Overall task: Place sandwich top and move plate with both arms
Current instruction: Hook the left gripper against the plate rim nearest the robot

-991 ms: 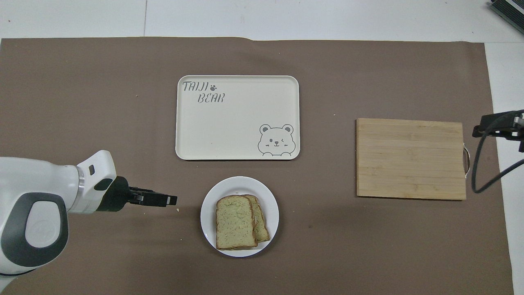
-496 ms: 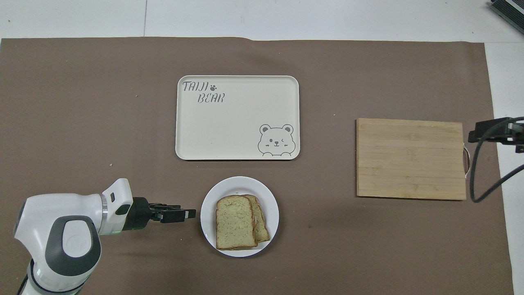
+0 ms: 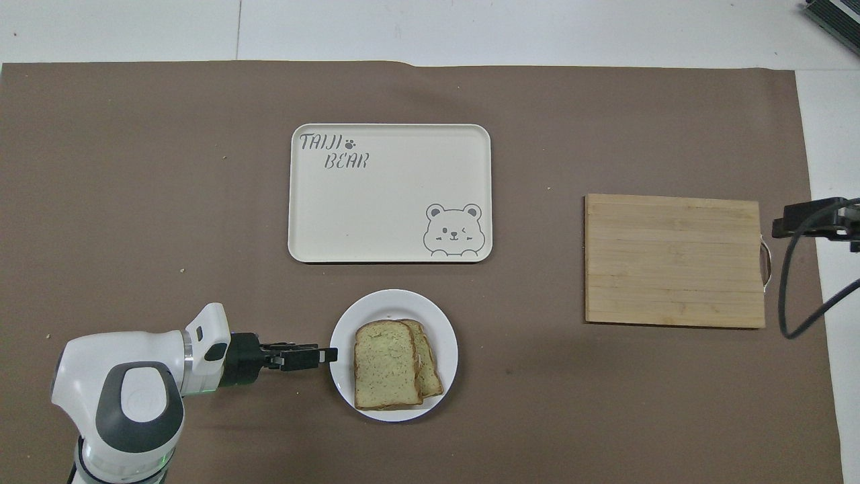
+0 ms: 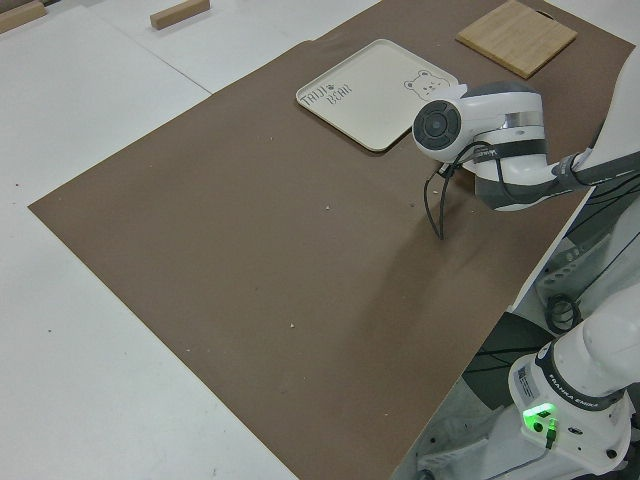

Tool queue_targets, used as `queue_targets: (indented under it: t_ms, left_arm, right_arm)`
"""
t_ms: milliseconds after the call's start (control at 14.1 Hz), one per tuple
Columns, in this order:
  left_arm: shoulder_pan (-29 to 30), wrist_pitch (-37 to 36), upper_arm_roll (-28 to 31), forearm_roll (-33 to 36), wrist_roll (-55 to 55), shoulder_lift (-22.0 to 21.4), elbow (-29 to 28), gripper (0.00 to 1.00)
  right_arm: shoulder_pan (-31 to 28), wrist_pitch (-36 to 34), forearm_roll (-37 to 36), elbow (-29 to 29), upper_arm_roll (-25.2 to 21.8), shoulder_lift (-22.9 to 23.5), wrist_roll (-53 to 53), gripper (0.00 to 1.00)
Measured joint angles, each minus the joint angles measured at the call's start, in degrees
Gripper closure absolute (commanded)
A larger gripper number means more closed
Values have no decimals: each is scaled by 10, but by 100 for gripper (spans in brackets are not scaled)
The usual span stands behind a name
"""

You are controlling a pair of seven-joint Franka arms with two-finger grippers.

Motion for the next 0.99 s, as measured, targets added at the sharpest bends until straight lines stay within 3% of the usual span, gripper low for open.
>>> queue_targets:
  t_ms: [425,637,779,850,991]
  left_arm:
    - [1,-17,2,-99,50,17,-27,34]
    - [8,-33,6,-117,92,39,-33,35]
    - [9,-35,8,-126,109,53,-33,39]
    - [9,-35,8,-129,115,57,-33,51]
    - [9,-36,8,-137,119,60,-33,54]
  right_arm:
    - [77,-5,-27,0,-68,0,-20,0]
    - [68,-5,-27,0,-59,0,-23,0]
    - [62,-7,-27,0,-51,0,-23,0]
    - [61,-8,-27,0,-49,0,-23,0]
    - [60,-24,-27,1,-49,0,-23,0]
